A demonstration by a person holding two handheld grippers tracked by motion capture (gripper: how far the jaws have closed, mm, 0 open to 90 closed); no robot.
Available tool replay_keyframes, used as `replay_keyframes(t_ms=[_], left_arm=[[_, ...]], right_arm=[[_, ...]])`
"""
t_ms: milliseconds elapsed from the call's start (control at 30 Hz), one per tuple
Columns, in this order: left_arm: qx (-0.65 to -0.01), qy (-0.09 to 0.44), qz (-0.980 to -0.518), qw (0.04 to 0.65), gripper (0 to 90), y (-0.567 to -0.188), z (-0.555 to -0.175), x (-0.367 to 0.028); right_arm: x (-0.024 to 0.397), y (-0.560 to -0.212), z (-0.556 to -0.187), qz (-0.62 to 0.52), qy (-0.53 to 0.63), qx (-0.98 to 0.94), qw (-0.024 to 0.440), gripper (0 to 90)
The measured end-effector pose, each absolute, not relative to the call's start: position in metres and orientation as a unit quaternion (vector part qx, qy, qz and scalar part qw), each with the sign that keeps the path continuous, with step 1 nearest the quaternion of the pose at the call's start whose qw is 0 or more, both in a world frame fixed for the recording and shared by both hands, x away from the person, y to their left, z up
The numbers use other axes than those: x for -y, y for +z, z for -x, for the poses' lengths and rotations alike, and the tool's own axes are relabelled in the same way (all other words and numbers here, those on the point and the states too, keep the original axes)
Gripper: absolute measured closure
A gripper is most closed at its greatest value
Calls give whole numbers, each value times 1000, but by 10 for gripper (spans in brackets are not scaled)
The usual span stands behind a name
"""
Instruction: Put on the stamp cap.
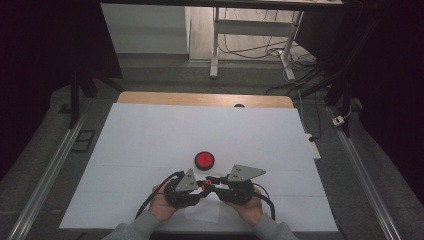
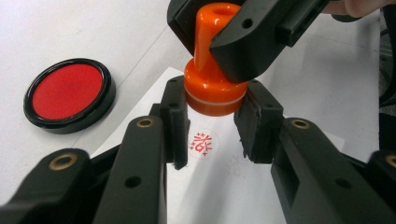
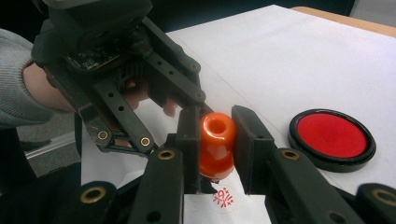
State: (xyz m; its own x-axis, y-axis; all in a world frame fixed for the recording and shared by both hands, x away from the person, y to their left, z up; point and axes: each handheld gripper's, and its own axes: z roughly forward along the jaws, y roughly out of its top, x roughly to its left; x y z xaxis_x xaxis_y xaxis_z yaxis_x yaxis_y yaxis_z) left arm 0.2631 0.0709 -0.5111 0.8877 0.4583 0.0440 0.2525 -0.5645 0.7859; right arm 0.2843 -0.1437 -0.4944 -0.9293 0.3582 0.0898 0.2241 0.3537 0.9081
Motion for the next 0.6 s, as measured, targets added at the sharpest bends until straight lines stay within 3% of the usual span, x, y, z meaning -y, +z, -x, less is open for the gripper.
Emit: replay_keyframes(t_ms=[600], left_arm=[[-206,130,-864,441,651,-510,-264,-72]], right_arm=[[146,-490,-285,-176,552,-812,69,720]])
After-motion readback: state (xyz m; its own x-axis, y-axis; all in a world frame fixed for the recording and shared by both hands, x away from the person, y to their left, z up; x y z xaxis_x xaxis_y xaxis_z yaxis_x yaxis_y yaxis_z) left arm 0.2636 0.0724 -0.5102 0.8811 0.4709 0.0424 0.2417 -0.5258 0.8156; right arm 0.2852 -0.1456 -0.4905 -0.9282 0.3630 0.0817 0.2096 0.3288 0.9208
